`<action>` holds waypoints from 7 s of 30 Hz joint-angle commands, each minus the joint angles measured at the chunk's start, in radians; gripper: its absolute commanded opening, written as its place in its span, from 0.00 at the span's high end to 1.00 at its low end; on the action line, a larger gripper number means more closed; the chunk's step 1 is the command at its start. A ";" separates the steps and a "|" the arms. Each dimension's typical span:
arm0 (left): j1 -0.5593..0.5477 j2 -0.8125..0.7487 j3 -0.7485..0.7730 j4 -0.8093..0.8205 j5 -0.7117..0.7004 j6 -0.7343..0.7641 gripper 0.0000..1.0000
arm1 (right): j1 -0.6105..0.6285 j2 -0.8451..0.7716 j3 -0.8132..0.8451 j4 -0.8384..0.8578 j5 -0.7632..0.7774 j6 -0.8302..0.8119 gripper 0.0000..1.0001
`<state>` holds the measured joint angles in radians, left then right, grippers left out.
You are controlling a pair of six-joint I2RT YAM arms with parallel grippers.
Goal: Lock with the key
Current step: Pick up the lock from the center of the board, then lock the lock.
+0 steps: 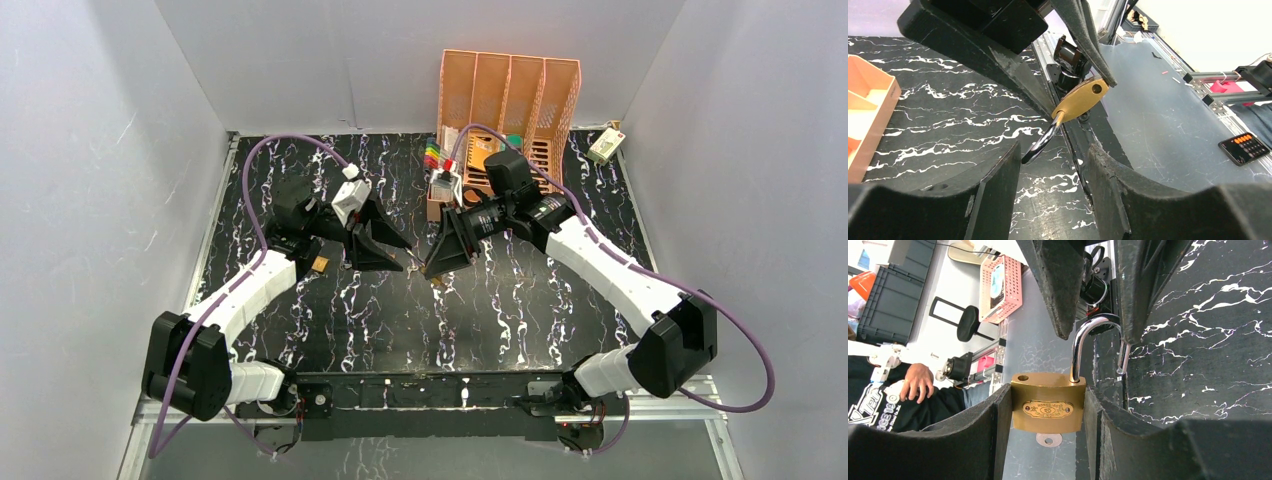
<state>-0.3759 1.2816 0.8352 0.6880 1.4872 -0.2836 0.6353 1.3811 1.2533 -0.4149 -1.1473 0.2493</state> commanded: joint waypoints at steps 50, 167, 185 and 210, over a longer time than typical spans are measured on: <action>-0.005 -0.079 -0.102 0.547 -0.664 -0.303 1.00 | -0.067 -0.317 -0.156 0.651 0.427 -0.079 0.02; 0.126 0.211 0.309 0.851 -0.141 -1.277 0.51 | -0.210 0.098 0.360 -0.005 -0.314 -0.221 1.00; 0.024 0.188 0.310 0.848 -0.123 -1.248 0.63 | -0.219 0.099 0.356 0.010 -0.297 -0.210 1.00; 0.007 0.176 0.288 0.853 -0.172 -1.268 1.00 | -0.226 0.093 0.337 0.013 -0.276 -0.229 1.00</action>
<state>-0.3519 1.4891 1.1126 1.5028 1.3682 -1.5307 0.4183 1.4929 1.5654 -0.4263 -1.4284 0.0288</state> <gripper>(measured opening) 0.044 0.236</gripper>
